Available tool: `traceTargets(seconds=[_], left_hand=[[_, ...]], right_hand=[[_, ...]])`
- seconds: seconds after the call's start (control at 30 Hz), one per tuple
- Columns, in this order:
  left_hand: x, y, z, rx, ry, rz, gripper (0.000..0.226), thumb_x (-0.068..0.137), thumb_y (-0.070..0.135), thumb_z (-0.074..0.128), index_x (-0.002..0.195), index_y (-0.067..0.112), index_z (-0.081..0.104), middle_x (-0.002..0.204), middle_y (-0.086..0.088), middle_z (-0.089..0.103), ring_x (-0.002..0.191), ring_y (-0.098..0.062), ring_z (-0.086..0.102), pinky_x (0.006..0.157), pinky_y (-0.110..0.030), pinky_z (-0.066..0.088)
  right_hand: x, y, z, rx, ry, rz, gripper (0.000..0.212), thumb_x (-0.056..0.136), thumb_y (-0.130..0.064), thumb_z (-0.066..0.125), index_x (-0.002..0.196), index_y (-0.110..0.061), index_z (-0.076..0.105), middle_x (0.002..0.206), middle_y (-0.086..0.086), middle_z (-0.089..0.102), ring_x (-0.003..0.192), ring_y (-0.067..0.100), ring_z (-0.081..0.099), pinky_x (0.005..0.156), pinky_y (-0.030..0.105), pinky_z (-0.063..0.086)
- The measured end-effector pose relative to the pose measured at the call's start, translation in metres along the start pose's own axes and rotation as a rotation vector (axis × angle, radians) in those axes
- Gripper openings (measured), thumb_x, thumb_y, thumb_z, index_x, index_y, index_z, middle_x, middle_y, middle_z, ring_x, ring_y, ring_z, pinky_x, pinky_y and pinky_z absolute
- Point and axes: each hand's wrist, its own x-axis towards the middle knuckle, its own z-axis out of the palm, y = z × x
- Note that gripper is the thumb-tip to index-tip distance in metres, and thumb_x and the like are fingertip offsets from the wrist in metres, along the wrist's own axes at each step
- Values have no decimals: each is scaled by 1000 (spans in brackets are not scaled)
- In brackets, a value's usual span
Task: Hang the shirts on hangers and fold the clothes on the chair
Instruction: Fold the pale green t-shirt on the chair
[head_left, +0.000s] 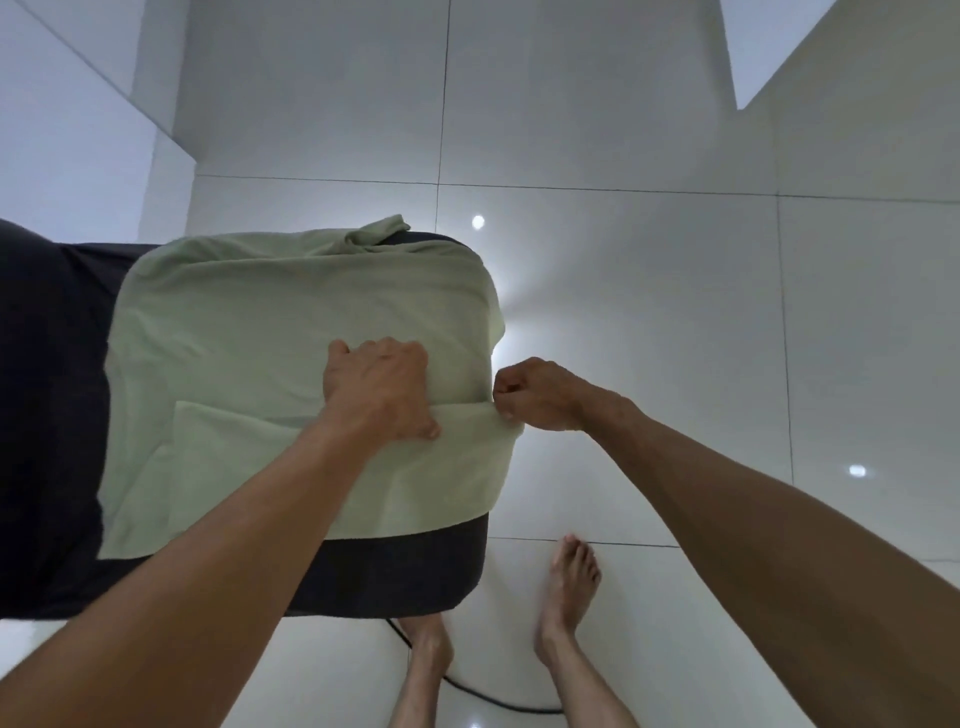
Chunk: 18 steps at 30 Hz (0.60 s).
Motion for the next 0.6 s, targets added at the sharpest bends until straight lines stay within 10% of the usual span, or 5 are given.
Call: traceTargets(seconds=[0.2, 0.37, 0.6], left_hand=[[13, 21, -17, 106, -119, -81, 63, 60, 56, 86, 98, 26, 46, 116, -3, 59, 112, -27, 59, 97, -42, 35], [16, 30, -25, 69, -152, -129, 61, 62, 66, 80, 87, 26, 41, 94, 1, 48, 106, -26, 59, 99, -43, 35], [4, 34, -5, 69, 55, -177, 66, 71, 89, 46, 66, 23, 41, 74, 4, 54, 76, -20, 54, 85, -41, 37]], right_hand=[[13, 45, -17, -390, -165, -12, 16, 90, -25, 44, 84, -22, 59, 84, -2, 55, 83, 23, 56, 70, 33, 48], [30, 61, -9, -323, 57, -86, 38, 92, -10, 44, 126, -27, 51, 120, 0, 56, 116, 23, 45, 88, 39, 48], [17, 15, 3, 94, 165, -173, 26, 85, -13, 58, 109, -21, 57, 105, 0, 60, 98, 21, 56, 86, 40, 52]])
